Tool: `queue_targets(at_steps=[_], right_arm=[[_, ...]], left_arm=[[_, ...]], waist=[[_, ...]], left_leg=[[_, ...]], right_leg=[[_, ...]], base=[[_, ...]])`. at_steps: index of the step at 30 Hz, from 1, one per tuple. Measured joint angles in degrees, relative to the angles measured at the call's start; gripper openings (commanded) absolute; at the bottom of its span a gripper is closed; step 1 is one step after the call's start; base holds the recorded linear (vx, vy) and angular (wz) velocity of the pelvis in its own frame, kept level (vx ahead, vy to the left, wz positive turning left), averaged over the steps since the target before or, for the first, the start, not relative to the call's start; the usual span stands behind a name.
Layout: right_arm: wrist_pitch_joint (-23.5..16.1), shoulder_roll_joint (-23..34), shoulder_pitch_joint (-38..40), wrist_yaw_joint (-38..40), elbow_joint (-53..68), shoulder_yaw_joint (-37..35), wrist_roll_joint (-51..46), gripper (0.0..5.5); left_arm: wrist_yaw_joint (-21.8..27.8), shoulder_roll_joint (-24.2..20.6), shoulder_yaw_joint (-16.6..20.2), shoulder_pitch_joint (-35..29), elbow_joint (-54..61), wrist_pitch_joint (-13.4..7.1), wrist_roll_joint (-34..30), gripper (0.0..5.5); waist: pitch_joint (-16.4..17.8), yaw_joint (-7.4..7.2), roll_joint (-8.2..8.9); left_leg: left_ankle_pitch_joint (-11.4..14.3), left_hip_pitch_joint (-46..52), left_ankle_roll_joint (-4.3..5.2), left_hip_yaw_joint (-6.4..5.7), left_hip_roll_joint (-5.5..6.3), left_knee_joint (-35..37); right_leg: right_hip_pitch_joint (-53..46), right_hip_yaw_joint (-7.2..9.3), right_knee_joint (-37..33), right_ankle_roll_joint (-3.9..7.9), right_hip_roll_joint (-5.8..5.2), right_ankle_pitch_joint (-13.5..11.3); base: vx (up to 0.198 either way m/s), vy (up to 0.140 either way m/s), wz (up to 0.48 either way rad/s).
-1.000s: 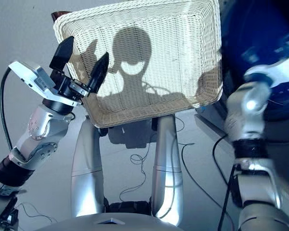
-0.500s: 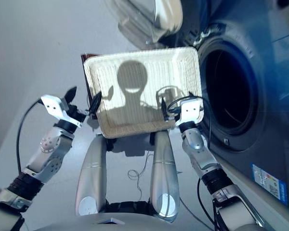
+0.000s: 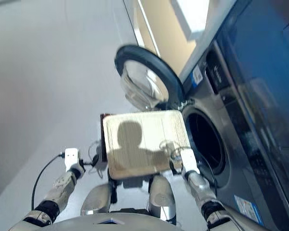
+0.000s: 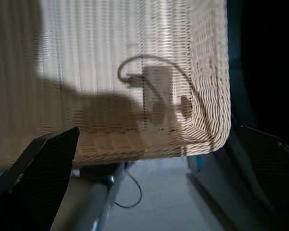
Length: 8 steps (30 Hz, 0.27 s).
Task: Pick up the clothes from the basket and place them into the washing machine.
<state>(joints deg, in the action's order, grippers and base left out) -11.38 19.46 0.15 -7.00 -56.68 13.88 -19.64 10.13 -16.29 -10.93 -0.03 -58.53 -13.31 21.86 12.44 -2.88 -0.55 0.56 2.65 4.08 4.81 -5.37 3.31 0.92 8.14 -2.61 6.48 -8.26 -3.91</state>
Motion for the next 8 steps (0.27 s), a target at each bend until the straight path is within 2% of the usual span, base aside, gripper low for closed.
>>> queue_targets(at_steps=[2,5,8], right_arm=[[0.6,-0.6,0.8,-0.8,-3.5,-0.8,-0.6,5.5],[1.2,-0.8,2.7,-1.3,-5.3,-2.6,-1.2,5.5],[2.1,-1.0,4.4,-1.5,-6.8,-3.6,-1.4,5.5]], left_arm=[[-0.6,0.4,2.0,1.2,-3.6,0.1,-2.2,5.5],[-1.2,0.6,3.3,2.9,-6.3,0.3,-5.1,5.5],[-1.7,1.2,4.5,4.1,-8.9,1.2,-8.6,5.5]], waist=[[-2.6,0.02,-0.34],[-4.3,0.02,-0.69],[-6.2,0.01,-0.63]], left_leg=[[0.0,1.3,0.0,-0.04,0.01,0.9],[0.0,2.7,0.03,-0.11,-0.13,1.4],[0.0,3.5,0.05,-0.08,-0.15,1.4]], right_leg=[[-2.0,0.29,-2.0,0.07,0.14,-0.6],[-3.4,0.55,-2.3,0.08,0.31,-0.6],[-4.2,0.59,-2.3,0.11,0.35,-0.6]], base=[[0.103,0.003,0.025],[0.09,0.003,0.03],[0.022,0.001,0.003]])
